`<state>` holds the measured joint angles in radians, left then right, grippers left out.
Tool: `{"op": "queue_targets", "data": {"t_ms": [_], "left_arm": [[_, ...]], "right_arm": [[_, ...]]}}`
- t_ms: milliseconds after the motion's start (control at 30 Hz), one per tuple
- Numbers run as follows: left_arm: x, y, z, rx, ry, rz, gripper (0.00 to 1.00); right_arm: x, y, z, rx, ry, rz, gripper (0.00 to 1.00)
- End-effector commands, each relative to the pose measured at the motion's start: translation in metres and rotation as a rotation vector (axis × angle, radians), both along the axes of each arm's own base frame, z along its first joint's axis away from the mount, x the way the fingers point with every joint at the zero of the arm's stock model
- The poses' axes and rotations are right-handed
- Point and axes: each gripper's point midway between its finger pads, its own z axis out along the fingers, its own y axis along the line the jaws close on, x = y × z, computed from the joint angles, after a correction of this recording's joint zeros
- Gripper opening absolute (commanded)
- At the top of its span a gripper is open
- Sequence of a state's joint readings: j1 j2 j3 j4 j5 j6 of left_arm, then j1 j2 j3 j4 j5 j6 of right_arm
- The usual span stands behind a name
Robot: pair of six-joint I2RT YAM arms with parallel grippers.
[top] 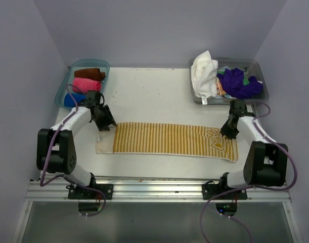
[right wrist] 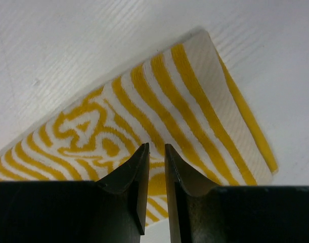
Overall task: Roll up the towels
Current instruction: Fold the towel
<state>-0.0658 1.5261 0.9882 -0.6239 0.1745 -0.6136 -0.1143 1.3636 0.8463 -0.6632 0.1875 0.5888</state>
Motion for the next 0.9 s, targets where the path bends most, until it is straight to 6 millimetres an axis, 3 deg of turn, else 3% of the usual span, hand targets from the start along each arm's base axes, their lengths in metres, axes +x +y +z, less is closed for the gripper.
{"op": "queue_targets", "data": {"t_ms": [0,100,267,367,500,533,633,767,867], "left_arm": [[0.029,0.006,-0.011,0.036,-0.034,-0.02,0.49],[0.037,0.01,-0.027,0.041,-0.006,-0.002,0.46],[0.052,0.025,-0.027,0.091,-0.018,0.052,0.46],[0.053,0.026,-0.023,0.087,-0.012,0.054,0.47],[0.054,0.024,0.007,0.075,-0.082,0.042,0.48],[0.055,0.025,0.013,0.075,-0.099,0.043,0.48],[0.057,0.026,0.03,0.081,-0.153,0.049,0.49],[0.065,0.027,0.024,0.088,-0.142,0.057,0.49],[0.071,0.029,0.003,0.095,-0.11,0.072,0.48]], "right_arm": [[0.037,-0.011,-0.001,-0.027,-0.055,0.011,0.22],[0.047,-0.015,-0.016,-0.037,-0.018,0.015,0.22],[0.043,-0.03,-0.036,-0.084,0.064,-0.005,0.22],[0.039,-0.03,-0.032,-0.084,0.056,-0.002,0.21],[0.038,-0.027,-0.003,-0.081,-0.014,0.011,0.22],[0.04,-0.026,0.013,-0.086,-0.067,0.01,0.25],[0.042,-0.025,0.027,-0.083,-0.112,0.016,0.28],[0.043,-0.024,0.015,-0.072,-0.08,0.012,0.25],[0.046,-0.025,0.0,-0.07,-0.061,0.0,0.24]]}}
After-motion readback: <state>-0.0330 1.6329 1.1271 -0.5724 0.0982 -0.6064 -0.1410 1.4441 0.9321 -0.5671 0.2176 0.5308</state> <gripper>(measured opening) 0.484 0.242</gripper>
